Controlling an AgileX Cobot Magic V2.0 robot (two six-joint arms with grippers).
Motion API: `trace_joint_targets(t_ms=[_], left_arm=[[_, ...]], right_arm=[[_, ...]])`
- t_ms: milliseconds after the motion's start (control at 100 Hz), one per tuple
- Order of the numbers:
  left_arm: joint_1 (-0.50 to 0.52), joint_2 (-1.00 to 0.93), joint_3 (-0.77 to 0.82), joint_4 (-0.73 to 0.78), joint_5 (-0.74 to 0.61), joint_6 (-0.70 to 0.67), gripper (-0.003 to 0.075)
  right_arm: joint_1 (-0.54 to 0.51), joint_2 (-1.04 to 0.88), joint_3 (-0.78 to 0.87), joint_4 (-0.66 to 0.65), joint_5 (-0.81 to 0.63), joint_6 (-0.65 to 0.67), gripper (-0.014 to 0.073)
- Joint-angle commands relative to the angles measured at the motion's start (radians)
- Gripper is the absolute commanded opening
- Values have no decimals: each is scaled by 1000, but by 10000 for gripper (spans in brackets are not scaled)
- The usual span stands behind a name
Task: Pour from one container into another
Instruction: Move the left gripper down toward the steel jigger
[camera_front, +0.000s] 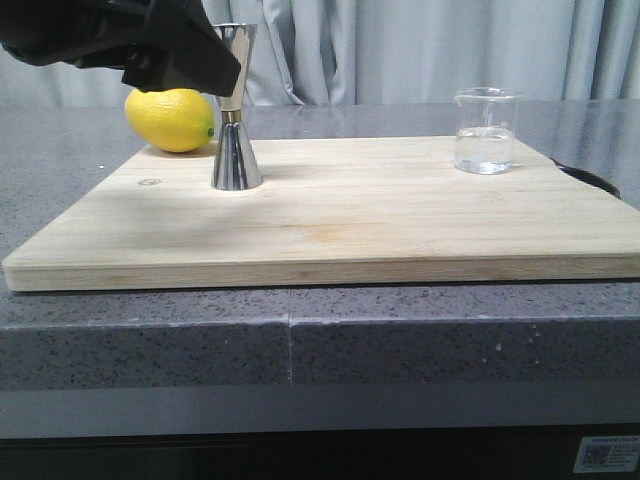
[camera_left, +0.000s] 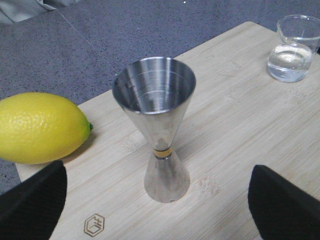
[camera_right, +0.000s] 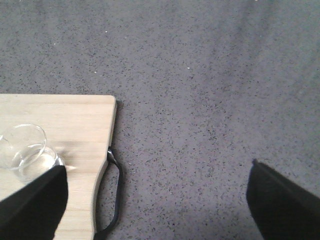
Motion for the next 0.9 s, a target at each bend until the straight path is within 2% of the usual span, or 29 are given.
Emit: trace_joint_targets(t_ms=[0,270,510,740,890], left_arm=[[-11,-19,-26,-13,-77,0,663],[-10,-19,-26,-8,-91,0,663],[-10,-19,-24,-4,17,2,663],[-1,-19,-24,20,9,9,663],[31,-28,-35,20,74,9,663]], right_arm=[[4,-11,-26,-4,-78,-11,655],[4,-11,-26,-4,-78,-11,655],[4,-11,-26,-4,-78,-11,655],[4,-11,-26,-4,-78,-11,655],[4,-11,-26,-4,-78,-11,655]])
